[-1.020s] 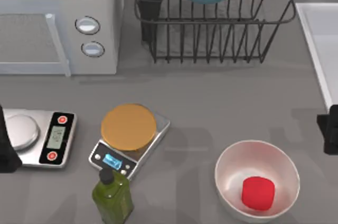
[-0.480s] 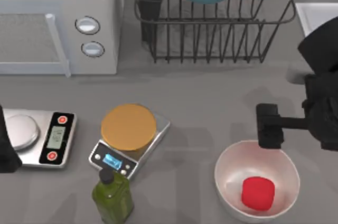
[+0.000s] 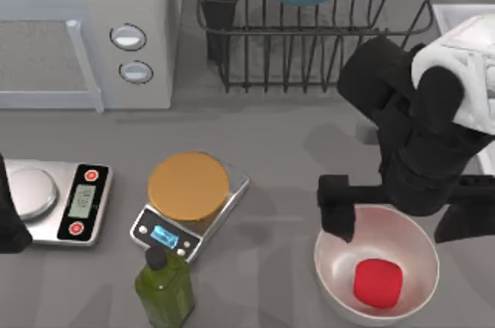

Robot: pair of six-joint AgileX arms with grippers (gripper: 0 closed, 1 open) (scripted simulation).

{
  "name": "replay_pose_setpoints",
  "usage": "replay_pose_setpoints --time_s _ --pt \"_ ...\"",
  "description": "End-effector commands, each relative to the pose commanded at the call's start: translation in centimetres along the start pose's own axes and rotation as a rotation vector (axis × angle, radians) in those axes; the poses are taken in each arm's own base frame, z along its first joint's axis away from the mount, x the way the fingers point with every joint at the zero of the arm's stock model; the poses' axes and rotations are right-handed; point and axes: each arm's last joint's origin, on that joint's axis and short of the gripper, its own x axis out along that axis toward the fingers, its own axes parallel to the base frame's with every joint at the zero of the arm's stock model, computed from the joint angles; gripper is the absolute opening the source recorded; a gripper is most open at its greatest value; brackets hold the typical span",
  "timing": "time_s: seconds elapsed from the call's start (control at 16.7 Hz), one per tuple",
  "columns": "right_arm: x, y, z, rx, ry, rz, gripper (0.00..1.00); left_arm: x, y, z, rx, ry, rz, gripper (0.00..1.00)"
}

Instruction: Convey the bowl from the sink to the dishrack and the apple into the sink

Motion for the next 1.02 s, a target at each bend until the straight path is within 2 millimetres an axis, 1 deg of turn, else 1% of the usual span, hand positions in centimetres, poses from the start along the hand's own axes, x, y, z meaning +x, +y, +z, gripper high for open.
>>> replay_pose_setpoints --time_s 0.3,0.42,1.02 --pt "0.0 -0.1 0.0 0.004 -0.002 0.002 1.00 0.0 0.0 0.0 0.000 0.000 0.000 1.00" --pt "0.4 -0.1 0.1 0.004 0.001 -0.001 1.00 0.0 0.0 0.0 0.000 0.000 0.000 1.00" --pt "6.7 0.2 0.3 0.002 -0.012 0.010 1.00 0.0 0.0 0.0 0.000 0.000 0.000 1.00"
